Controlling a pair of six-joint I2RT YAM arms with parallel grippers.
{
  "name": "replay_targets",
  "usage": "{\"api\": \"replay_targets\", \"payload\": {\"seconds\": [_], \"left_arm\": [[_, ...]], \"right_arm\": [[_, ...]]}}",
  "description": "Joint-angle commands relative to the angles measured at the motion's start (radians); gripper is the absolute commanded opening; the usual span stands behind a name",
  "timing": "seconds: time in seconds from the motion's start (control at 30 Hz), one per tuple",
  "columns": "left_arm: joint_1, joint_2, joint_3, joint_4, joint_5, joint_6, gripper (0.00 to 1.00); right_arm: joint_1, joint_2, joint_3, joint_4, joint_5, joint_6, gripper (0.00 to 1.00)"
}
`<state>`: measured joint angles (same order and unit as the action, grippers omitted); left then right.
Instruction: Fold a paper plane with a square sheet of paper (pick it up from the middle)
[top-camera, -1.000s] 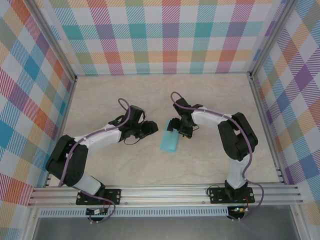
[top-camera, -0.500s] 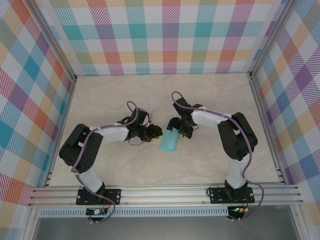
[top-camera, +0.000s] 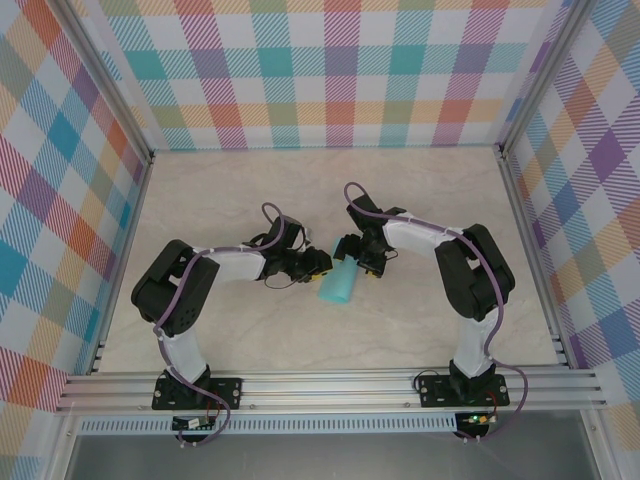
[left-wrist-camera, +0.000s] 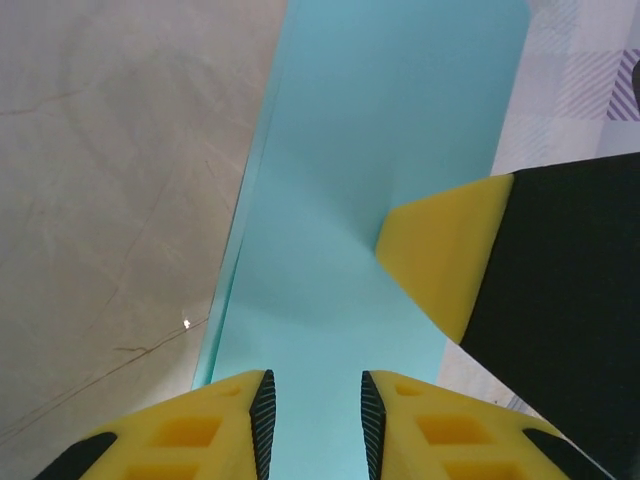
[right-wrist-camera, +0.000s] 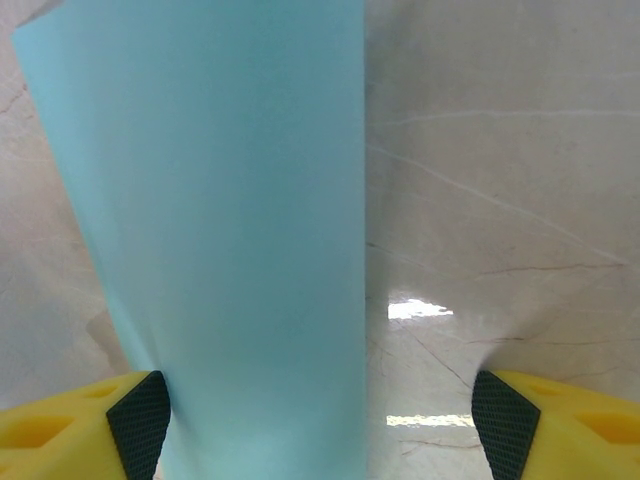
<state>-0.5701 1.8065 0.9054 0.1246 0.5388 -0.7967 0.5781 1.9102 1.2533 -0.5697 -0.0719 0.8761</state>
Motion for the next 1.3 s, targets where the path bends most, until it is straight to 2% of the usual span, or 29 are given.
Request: {"api": "replay_targets", "payload": {"seconds": [0.0,0.2,0.53,0.67,0.87,1.03,1.17,1.27], "left_arm": [[-0.013,-0.026,-0.012,0.046,0.020,-0.006,0.31],[-0.017,0.026,-0.002,0.050,0.047,-0.002,0.31],[-0.019,0.106,0.019,-0.057,-0.042,0.017,0.29],[-0.019,0.106,0.014,-0.082,-0.060,0.023,0.28],[-0.019,0.091,0.019,-0.124,-0.080,0.046,0.28],[-0.019,0.087,0.027,-0.129,-0.081,0.048,0.28],[-0.019,0.085,0.032,-0.128,-0.076,0.048,0.28],[-0.018,0.081,0.037,-0.124,-0.071,0.048,0.28]], "right_arm": [[0.005,0.048,0.009,-0.006,-0.014,0.007,0.83],[0.005,0.046,0.009,0.000,-0.016,0.011,0.83],[0.003,0.019,0.016,0.018,-0.057,-0.007,0.83],[-0.003,-0.036,0.009,0.024,-0.077,-0.025,0.84],[-0.035,-0.138,-0.090,0.140,-0.197,-0.055,0.85],[-0.050,-0.177,-0.157,0.166,-0.212,-0.066,0.75],[-0.052,-0.174,-0.182,0.167,-0.213,-0.087,0.64],[-0.052,-0.162,-0.194,0.177,-0.212,-0.088,0.59]]}}
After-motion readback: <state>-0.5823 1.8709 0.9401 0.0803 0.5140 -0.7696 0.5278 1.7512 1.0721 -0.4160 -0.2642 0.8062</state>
